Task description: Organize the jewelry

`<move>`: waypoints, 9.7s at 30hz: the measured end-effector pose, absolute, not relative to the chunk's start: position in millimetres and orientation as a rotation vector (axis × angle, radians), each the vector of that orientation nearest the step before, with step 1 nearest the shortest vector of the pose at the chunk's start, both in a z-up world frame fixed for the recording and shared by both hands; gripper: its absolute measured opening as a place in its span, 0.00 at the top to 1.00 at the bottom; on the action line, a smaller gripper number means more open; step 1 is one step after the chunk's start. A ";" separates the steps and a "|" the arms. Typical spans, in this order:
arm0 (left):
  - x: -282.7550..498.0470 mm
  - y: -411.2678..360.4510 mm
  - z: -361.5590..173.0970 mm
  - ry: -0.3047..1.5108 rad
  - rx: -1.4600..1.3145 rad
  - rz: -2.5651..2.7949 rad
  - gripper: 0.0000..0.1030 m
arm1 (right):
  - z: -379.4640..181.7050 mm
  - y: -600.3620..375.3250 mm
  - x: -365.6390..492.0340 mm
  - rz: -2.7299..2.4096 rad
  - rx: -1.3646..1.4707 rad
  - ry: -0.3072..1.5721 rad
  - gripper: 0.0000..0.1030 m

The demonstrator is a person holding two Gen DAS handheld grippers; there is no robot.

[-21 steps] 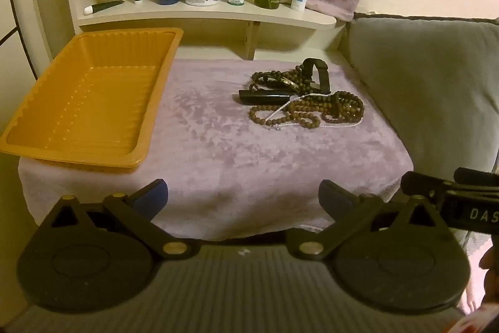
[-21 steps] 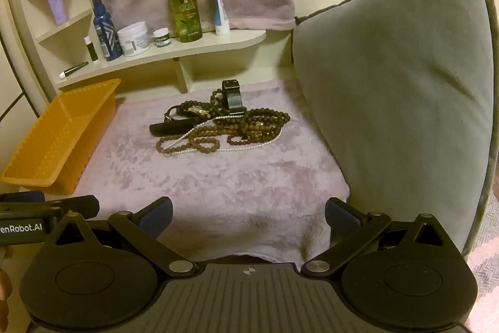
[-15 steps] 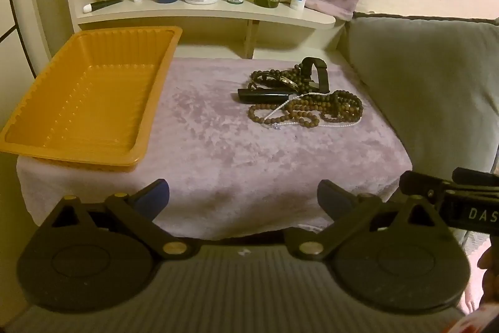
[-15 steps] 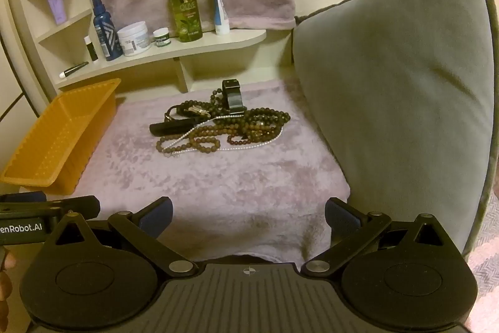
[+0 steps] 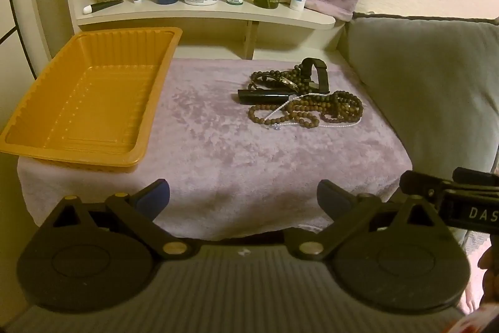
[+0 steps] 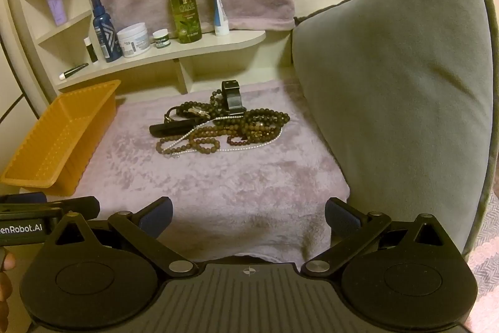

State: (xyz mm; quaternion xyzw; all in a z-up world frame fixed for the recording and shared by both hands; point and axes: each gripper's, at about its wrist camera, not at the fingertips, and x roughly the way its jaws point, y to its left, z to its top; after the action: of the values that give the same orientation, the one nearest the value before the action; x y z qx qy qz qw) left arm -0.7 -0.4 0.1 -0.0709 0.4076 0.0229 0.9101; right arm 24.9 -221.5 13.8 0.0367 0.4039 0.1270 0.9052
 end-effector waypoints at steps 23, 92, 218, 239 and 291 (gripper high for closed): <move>-0.9 -2.0 2.4 0.842 -0.148 0.044 0.03 | 13.1 -223.4 23.6 0.261 0.077 0.831 0.00; -2.2 99.5 38.5 0.746 -0.256 0.093 0.06 | 10.3 -208.5 40.3 0.368 0.134 0.774 0.00; 43.4 182.2 20.8 0.812 0.120 0.334 0.88 | -62.9 -168.8 138.1 0.572 -0.025 0.647 0.44; 44.0 186.7 19.3 0.812 0.096 0.329 0.88 | -78.7 -125.9 153.7 0.593 -0.141 0.705 0.94; 41.5 194.6 15.8 0.803 0.066 0.310 0.88 | 127.2 -49.8 120.6 0.929 0.064 0.210 0.94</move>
State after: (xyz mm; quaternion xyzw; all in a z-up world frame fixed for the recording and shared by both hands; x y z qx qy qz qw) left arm 41.5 194.6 15.8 0.0319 0.3892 0.1503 0.9083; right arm 120.6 -49.8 127.2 0.0310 0.1010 0.4472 0.8882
